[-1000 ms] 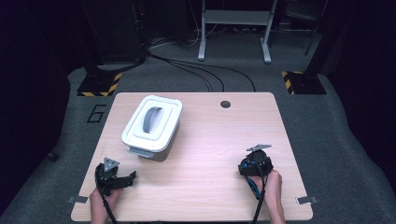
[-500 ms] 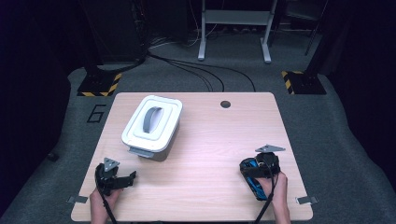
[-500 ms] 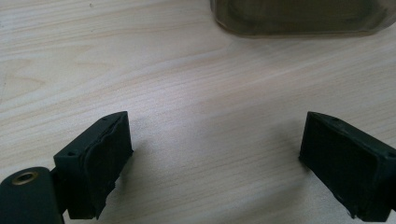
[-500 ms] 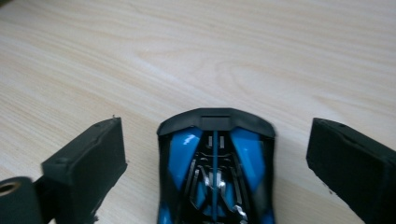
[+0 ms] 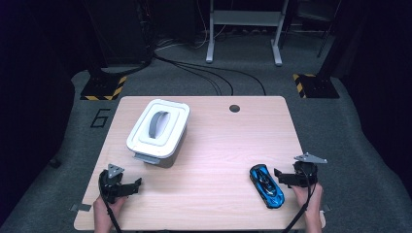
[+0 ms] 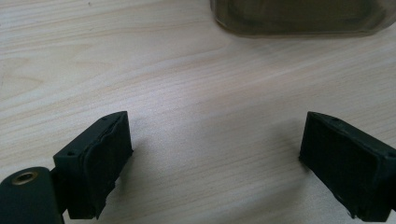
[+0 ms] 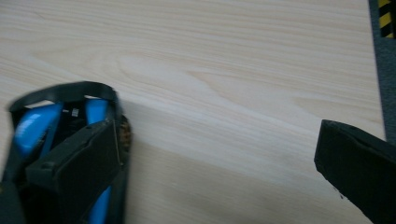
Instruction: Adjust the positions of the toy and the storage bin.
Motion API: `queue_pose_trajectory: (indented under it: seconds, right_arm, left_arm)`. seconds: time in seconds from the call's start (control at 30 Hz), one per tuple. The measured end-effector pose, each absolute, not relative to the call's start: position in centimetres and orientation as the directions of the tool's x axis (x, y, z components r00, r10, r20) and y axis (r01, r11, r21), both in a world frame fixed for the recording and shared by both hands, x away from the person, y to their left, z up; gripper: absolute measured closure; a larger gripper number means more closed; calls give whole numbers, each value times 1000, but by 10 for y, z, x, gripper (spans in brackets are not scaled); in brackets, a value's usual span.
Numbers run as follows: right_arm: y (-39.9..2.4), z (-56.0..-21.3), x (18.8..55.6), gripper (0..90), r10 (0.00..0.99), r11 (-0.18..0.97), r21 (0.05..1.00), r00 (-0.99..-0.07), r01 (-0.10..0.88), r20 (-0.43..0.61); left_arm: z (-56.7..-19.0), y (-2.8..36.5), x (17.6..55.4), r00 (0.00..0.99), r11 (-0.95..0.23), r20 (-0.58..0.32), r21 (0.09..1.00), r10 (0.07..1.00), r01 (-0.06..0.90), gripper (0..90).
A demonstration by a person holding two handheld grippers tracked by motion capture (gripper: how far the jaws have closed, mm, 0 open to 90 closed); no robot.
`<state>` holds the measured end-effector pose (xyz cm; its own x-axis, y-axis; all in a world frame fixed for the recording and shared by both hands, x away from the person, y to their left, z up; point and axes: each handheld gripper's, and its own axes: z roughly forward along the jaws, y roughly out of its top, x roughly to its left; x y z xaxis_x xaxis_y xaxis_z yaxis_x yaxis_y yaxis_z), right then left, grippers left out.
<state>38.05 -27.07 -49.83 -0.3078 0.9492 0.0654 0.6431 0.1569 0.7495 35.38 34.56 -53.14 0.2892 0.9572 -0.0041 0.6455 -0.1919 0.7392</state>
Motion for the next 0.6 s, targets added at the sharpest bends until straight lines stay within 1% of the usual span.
queue_pose_trajectory:
  seconds: [0.23, 0.27, 0.3, 0.5, 0.6]
  right_arm:
    - [-283, -524, 393, 0, 955, 189, 715, -296, 673, 27]
    - [-282, -526, 394, 0, 957, 176, 714, -287, 678, 37]
    - [-283, -528, 394, 0, 956, 200, 714, -295, 671, 10]
    - [-284, -529, 394, 0, 955, 205, 715, -296, 669, 3]
    - [-285, -529, 395, 0, 954, 209, 715, -301, 667, 1]
  left_arm:
    - [-532, 346, 355, 297, -193, -8, 741, 955, 643, 89]
    - [-532, 346, 355, 298, -194, -7, 744, 954, 639, 89]
    - [-532, 346, 355, 299, -195, -7, 744, 954, 639, 89]
    - [-531, 346, 355, 304, -200, -6, 739, 953, 643, 88]
    - [-531, 347, 356, 333, -221, -4, 739, 943, 636, 89]
